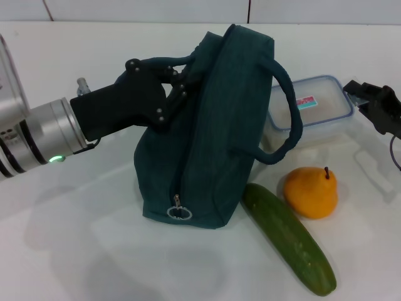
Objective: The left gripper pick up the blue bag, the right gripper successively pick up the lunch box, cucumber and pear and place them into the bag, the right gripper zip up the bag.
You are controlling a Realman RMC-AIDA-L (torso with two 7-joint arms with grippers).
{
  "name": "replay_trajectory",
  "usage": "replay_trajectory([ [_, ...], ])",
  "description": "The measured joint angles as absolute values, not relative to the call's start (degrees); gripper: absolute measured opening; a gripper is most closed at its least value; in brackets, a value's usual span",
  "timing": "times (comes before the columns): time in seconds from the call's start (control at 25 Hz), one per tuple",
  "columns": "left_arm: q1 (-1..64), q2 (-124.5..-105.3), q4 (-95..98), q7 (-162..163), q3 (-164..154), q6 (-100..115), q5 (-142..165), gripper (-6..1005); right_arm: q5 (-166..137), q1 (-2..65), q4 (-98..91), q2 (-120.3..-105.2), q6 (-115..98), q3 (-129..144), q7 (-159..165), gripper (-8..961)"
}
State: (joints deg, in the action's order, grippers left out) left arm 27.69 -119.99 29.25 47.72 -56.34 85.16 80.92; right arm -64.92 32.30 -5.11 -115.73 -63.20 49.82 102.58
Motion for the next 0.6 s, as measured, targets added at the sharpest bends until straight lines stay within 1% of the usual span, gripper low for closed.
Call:
replay_trajectory([
  [0.16, 27.68, -120.09, 29.25, 47.72, -56.33, 85.16, 80.88, 47, -64.66, 32.24, -5.12, -115.80, -63.40, 49.78, 100.80, 188],
  [0.6, 27.20, -120.15, 28.10, 46.18, -56.33, 85.74, 80.12, 47, -62.55, 30.50, -4.78, -116.05, -66.59, 49.04, 90.87, 95],
])
